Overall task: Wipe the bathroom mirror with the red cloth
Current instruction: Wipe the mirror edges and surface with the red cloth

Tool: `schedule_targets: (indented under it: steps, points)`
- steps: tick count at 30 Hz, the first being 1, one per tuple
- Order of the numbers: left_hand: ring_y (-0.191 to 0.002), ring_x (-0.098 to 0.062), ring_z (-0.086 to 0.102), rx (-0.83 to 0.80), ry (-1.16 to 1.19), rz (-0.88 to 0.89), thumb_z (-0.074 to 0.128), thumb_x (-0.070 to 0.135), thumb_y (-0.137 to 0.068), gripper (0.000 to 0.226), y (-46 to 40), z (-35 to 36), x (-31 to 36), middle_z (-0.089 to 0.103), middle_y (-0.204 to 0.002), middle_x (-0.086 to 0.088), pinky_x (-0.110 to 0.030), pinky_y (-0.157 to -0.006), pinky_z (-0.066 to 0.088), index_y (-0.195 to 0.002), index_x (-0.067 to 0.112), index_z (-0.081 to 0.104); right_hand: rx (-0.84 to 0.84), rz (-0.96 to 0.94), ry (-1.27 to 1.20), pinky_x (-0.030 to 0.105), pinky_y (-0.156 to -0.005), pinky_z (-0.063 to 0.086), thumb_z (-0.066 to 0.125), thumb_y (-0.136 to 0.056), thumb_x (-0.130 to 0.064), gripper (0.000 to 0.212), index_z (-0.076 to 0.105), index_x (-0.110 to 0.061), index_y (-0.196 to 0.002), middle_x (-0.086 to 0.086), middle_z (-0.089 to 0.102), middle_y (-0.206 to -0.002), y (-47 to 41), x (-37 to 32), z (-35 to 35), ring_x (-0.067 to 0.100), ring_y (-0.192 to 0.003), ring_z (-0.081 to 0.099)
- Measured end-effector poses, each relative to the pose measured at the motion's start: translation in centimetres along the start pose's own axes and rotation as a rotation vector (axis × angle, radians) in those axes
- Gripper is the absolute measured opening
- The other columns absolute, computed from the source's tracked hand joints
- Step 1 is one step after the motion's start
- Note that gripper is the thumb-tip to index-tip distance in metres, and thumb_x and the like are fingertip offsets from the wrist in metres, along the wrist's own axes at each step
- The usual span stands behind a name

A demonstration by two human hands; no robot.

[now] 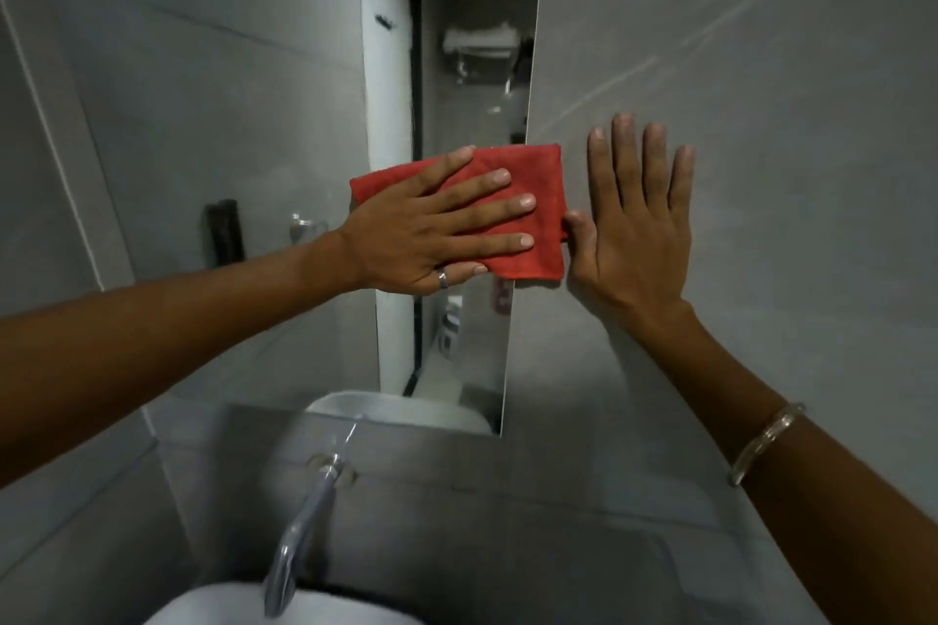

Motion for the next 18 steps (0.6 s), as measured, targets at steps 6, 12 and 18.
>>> schedule_targets:
  steps: [6,12,18]
  points:
    - [-0.153,-0.022,0.021,-0.006,0.045,-0.002,0.039,0.047,-0.104,0.051,4.8,3.1,10.0,0.042,-0.160,-0.002,-0.050,-0.126,0.010,-0.151,0.032,0.044,-0.029,-0.059,0.030,0.050,-0.132,0.000,0.020,-0.105,-0.058,0.076,0.001,-0.018,-0.168,0.014,0.017,-0.174,3.5,0.3,1.1,0.023,-0.161,-0.005]
    - [-0.151,-0.017,0.030,-0.113,0.051,0.128,0.055,0.039,-0.098,0.055,10.0,5.8,19.0,0.043,-0.159,0.004,-0.049,-0.127,0.001,-0.151,0.036,0.044,-0.017,-0.048,-0.006,0.050,-0.132,-0.005,0.018,-0.104,-0.062,0.078,0.001,-0.020,-0.168,0.013,0.014,-0.175,3.7,0.2,1.2,0.024,-0.162,-0.006]
    - [-0.157,-0.018,0.018,-0.157,0.053,0.180,0.051,0.041,-0.101,0.053,10.4,5.6,20.0,0.032,-0.164,0.006,-0.045,-0.130,0.003,-0.152,0.032,0.043,-0.072,-0.046,-0.034,0.055,-0.132,0.006,0.020,-0.105,-0.061,0.078,0.005,-0.017,-0.167,0.014,0.015,-0.175,3.6,0.0,-0.1,0.028,-0.163,0.002]
Point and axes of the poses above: each hand's wrist, its own y-axis away from the middle knuckle, its own z-axis out of the palm, x = y × z, the point moved 4 cm from there along -y, towards the middle knuckle
